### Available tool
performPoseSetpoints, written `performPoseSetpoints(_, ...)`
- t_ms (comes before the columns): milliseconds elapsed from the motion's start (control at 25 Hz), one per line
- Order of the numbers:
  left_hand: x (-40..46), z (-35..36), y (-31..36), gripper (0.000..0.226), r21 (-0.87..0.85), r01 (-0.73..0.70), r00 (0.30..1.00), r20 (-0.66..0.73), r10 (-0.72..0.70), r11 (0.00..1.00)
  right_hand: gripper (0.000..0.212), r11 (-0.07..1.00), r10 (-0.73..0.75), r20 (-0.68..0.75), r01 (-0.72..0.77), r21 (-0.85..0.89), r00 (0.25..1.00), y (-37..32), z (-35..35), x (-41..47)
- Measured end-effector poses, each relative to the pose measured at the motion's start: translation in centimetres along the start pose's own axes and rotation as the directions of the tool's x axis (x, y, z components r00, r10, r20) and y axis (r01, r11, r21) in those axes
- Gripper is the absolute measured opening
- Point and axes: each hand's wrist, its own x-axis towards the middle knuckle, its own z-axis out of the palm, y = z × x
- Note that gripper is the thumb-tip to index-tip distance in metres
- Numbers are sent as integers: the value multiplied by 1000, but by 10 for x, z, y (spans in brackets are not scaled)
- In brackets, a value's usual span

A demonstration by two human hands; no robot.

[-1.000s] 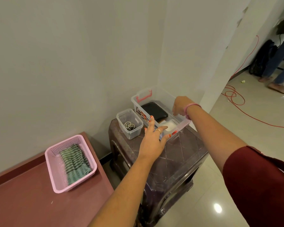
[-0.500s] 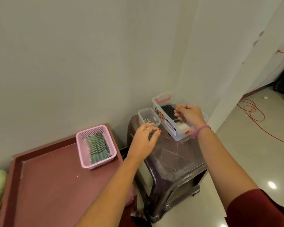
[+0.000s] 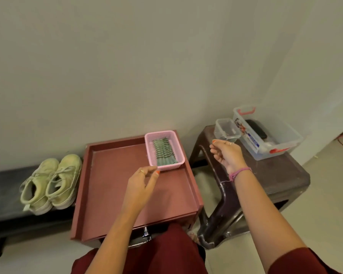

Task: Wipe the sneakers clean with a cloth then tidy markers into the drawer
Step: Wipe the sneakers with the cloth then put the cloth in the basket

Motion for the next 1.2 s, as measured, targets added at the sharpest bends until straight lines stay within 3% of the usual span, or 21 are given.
performPoseSetpoints(360,-28,-50,-104,19,-138,279,949,-114,-295,950,12,973,93,27,-85,-214,995,68,104,16)
performPoseSetpoints(560,-28,-50,-142,18,-172,382,902,-145,-407,908,17,898,68,9,-57,-435,998,97,140,63)
performPoseSetpoints(680,-23,-50,-148,15,-187,407,891,-133,-433,894,23,786,-12,-15,0,-618,1000,108,149,97)
performPoseSetpoints(800,-14,-50,-151,11,-224,421,885,-109,-452,879,19,606,-75,15,58,-793,997,114,160,113)
performPoseSetpoints(1000,-3,-46,-164,11,-249,479,861,-54,-506,842,23,352,5,123,114,-929,992,123,178,124)
performPoseSetpoints(1200,5,-39,-164,11,-287,499,849,-25,-528,817,30,289,-44,103,111,-951,994,133,191,130)
